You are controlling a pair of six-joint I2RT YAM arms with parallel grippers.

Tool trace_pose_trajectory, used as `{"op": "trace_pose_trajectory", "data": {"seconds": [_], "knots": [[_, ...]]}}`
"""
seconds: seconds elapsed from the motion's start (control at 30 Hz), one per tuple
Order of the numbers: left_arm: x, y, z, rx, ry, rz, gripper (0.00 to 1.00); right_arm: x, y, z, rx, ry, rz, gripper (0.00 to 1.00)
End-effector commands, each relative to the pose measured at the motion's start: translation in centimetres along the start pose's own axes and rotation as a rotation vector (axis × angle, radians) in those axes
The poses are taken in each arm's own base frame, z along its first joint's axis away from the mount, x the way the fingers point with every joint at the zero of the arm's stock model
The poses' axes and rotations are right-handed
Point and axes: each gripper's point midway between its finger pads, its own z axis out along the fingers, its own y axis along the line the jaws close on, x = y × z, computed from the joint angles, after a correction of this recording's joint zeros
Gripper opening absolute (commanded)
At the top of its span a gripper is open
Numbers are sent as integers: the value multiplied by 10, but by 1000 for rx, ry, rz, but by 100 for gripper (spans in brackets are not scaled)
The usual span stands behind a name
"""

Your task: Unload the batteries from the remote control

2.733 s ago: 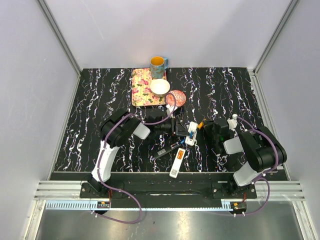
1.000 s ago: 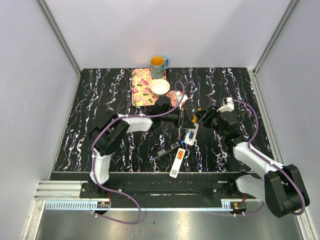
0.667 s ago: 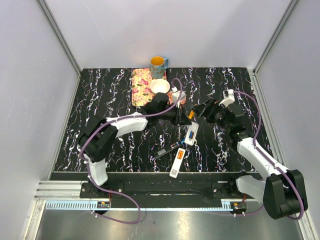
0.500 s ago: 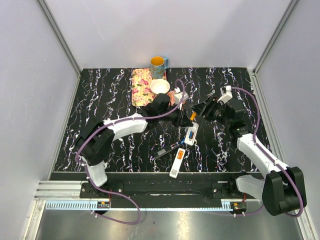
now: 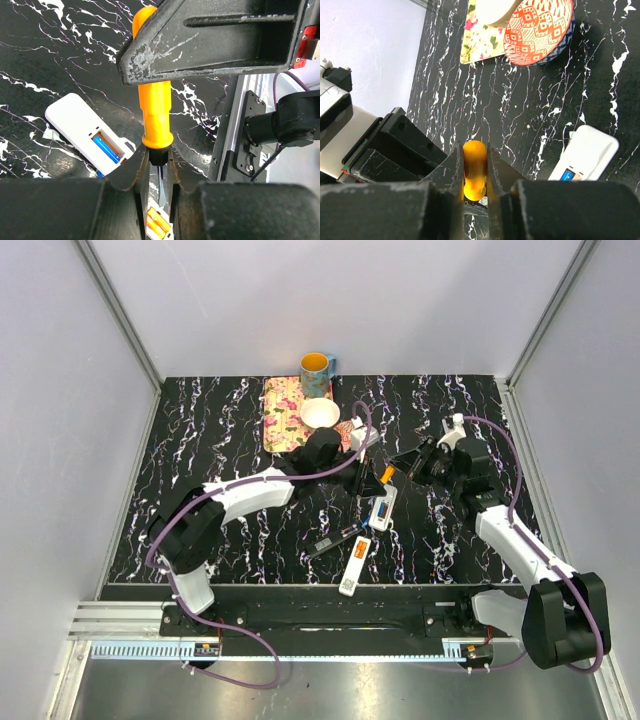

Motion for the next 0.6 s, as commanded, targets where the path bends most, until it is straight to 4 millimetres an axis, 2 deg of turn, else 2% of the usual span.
{"op": "trace_pose_trajectory", "data": {"seconds": [0.0, 0.03, 0.07, 0.13, 0.17, 0.2, 0.23, 0.27, 0.33, 0.43, 0.57], "knots": [[-21, -11, -9, 4, -59, 64, 0, -8, 20, -3, -71, 2, -11, 0], [-22, -12, -9, 2, -63, 63, 1, -8, 21, -4, -71, -1, -17, 0], [-20, -10, -10, -3, -61, 55, 19, -9, 18, -4, -61, -6, -29, 0], [-24, -7, -14, -1, -84, 47, 36, -12, 12, -8, -21, -40, -49, 0], [-23, -7, -18, 3, -90, 16, 56, -13, 8, -10, 0, -50, -53, 0], [-25, -4, -23, 10, -104, 0, 60, -15, 5, -13, 20, -70, -58, 0], [-32, -4, -26, 29, -135, 0, 63, -21, 1, -19, 54, -126, -66, 0], [-26, -2, -30, 38, -135, -47, 66, -24, -3, -22, 73, -156, -68, 0], [-32, 2, -38, 71, -169, -64, 69, -34, -8, -34, 113, -246, -78, 0], [-19, 13, -41, 74, -146, -121, 70, -44, -18, -47, 177, -338, -81, 0], [7, 20, -35, 94, -102, -193, 70, -48, -31, -57, 235, -405, -82, 0]]}}
